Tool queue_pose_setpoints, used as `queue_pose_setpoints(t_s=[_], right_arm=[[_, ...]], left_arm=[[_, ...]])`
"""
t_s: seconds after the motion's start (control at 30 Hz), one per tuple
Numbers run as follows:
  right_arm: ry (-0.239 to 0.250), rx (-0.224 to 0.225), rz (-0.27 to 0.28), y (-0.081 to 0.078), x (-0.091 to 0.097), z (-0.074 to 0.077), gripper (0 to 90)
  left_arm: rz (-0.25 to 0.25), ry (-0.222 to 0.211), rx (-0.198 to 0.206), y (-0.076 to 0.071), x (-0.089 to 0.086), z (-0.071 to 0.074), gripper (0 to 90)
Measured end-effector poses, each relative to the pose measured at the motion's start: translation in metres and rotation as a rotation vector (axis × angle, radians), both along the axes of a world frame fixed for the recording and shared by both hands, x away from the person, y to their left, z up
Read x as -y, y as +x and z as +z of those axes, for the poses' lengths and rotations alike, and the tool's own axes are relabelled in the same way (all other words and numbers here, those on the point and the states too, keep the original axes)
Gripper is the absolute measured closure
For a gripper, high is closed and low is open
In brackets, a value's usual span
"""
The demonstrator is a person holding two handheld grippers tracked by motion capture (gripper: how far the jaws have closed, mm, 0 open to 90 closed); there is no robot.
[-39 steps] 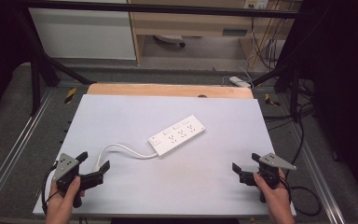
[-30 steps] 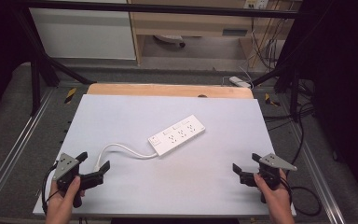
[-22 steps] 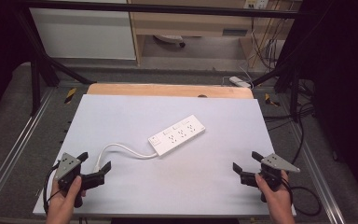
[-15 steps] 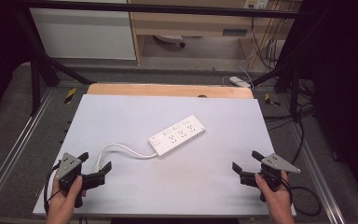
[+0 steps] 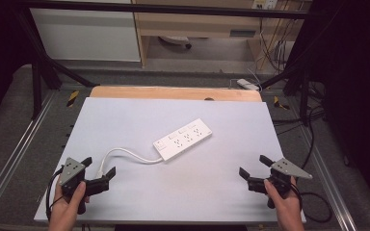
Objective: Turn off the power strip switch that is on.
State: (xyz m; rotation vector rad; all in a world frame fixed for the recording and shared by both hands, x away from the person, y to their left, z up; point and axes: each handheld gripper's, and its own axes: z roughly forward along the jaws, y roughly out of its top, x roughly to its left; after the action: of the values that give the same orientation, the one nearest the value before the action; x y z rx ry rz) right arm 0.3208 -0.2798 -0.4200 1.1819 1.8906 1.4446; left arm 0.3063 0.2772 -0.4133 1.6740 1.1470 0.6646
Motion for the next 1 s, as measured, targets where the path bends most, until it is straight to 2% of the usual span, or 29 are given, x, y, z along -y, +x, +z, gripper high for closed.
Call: queue_pose_setpoints(t_s=[0.07, 0.17, 0.4, 0.47, 0.7, 0.9, 1.0], right_arm=[[-0.002, 0.000, -0.001, 0.000, -0.001, 0.002, 3.5], [-0.016, -0.014, -0.032, 0.000, -0.003, 0.003, 3.5], [-0.036, -0.016, 0.012, 0.004, -0.014, 0.019, 2.6], [-0.040, -0.018, 0.015, 0.006, -0.015, 0.021, 2.6], [-0.058, -0.027, 0.019, 0.013, -0.023, 0.027, 2.9], [-0.052, -0.018, 0.035, 0.022, -0.029, 0.036, 3.8], [-0.049, 0.009, 0.042, 0.026, -0.032, 0.043, 5.7]], left_arm=[[-0.003, 0.002, -0.003, 0.000, 0.001, 0.000, 5.5], [-0.004, 0.007, -0.004, 0.000, 0.001, -0.001, 5.5], [-0.004, 0.013, -0.007, 0.000, 0.002, -0.002, 5.5], [-0.012, 0.025, -0.007, 0.000, 0.002, -0.002, 5.5], [-0.014, 0.030, -0.010, 0.000, 0.003, -0.002, 5.6], [-0.015, 0.032, -0.016, 0.000, 0.003, -0.003, 5.5], [-0.019, 0.034, -0.014, 0.000, 0.003, -0.003, 5.6]])
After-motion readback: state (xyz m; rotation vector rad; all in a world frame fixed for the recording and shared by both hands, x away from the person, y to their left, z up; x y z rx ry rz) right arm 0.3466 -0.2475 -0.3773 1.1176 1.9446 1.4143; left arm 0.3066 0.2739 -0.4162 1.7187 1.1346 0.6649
